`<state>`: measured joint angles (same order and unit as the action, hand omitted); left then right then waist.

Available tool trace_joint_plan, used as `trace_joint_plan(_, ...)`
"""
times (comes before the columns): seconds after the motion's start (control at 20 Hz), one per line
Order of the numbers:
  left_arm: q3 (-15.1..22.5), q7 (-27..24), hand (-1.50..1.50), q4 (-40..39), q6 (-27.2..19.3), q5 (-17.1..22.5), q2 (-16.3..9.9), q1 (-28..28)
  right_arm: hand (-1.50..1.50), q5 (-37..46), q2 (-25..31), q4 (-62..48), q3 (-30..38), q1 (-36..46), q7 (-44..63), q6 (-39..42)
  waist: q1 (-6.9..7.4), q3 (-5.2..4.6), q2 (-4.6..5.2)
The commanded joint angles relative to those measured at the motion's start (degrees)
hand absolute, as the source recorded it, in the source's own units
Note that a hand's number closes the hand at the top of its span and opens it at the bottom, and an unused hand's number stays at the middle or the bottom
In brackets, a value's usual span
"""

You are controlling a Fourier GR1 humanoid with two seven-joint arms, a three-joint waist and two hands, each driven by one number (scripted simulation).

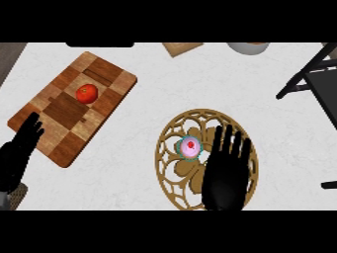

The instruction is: Pick the bell pepper from the placemat and place it in the tiered shelf

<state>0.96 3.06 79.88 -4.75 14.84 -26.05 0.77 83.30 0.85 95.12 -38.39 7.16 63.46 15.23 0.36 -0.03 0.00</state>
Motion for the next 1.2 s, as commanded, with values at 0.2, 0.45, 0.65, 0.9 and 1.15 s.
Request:
trace_joint_plan(0.2, -3.1, 0.8, 0.00, 0.0, 3.1, 0.4, -0.8, 0.2, -1.50, 3.3, -0.8, -4.1, 1.8, -2.9, 3.8, -1.0, -0.33, 0.03, -0.02)
trace_joint_plan(0.45, -1.0, 0.9, 0.00, 2.1, 0.9, -3.2, 3.1, 1.5, -1.50, -0.5, -0.8, -7.0, 5.4, 4.4, 3.2, 1.2, -0.14, 0.03, 0.01)
trace_joint_plan(0.65, -3.1, 0.3, 0.00, 1.2, 2.6, -3.5, 3.4, 1.0, -1.50, 1.9, -0.8, -8.8, 6.7, 1.2, -0.1, -3.1, -0.23, 0.03, -0.02)
trace_joint_plan(0.9, -4.8, -3.4, 0.00, -7.8, 4.2, -5.3, 4.1, -3.7, 1.50, -0.7, -0.8, -11.1, 11.4, 2.6, -4.0, -2.9, -0.46, 0.01, 0.04)
trace_joint_plan(1.15, -5.6, 2.2, 0.00, 3.6, 5.1, -3.5, 3.7, 3.2, 1.50, 0.0, 1.4, -14.3, 10.5, -0.9, -7.0, -7.8, -0.04, 0.05, -0.05)
